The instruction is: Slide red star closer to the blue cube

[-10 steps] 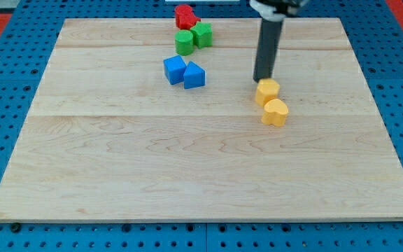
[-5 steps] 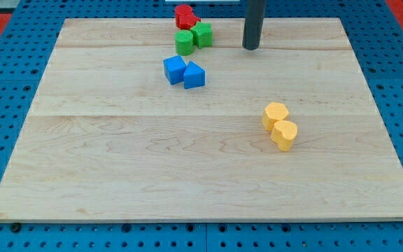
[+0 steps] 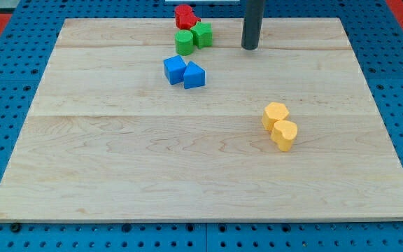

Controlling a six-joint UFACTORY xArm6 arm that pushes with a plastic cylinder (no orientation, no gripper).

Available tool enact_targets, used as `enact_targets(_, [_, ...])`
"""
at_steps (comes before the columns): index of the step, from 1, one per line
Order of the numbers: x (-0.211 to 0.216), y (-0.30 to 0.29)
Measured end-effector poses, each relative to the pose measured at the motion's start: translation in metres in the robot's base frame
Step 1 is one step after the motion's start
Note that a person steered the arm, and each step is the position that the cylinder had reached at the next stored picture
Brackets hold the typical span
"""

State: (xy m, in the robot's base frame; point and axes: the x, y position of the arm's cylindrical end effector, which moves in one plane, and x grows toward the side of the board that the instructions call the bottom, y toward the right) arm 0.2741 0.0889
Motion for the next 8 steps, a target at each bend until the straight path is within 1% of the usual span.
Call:
enact_targets(4, [-0.009,0.010])
enact_targets(5, [-0.036,0.028])
enact_targets(6, [-0.081,0.013])
enact_targets(8, [-0.082,-0.005])
